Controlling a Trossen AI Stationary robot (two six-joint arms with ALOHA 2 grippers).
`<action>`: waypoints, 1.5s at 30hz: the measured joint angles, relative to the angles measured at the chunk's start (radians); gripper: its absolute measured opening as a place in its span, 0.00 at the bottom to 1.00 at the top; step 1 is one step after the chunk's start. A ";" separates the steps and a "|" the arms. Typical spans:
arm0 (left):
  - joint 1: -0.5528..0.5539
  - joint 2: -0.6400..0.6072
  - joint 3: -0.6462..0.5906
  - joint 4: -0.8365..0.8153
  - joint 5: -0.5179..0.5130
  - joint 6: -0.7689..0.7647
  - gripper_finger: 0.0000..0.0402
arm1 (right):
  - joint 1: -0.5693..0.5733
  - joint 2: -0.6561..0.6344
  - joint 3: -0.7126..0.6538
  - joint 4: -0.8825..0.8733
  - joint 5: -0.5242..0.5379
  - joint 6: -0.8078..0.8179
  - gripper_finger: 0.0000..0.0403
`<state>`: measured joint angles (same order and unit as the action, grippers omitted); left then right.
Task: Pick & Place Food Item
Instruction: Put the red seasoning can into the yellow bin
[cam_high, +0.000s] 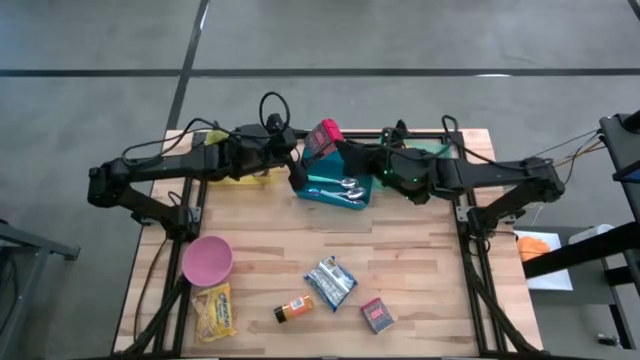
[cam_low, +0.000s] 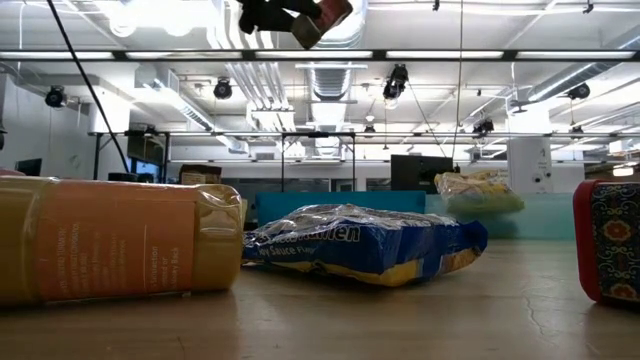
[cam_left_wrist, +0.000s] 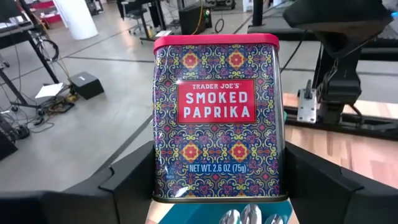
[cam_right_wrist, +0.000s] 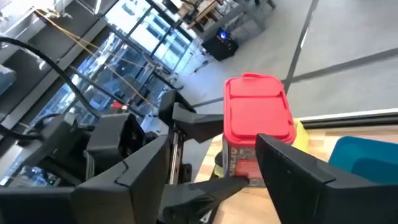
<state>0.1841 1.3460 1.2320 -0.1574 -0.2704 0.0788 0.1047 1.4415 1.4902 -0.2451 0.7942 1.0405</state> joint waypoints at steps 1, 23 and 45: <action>0.000 0.000 0.000 -0.002 0.000 0.000 0.74 | 0.000 0.003 0.000 0.001 -0.002 0.000 0.56; -0.002 -0.001 0.000 -0.001 0.013 0.011 0.74 | -0.041 0.008 -0.018 -0.018 -0.143 -0.090 0.45; -0.002 -0.002 0.000 -0.011 0.008 0.034 0.74 | -0.055 0.008 -0.021 -0.167 -0.076 0.114 0.90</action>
<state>0.1818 1.3437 1.2320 -0.1684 -0.2620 0.1124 0.0495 1.4490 1.4693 -0.4118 0.7180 1.1545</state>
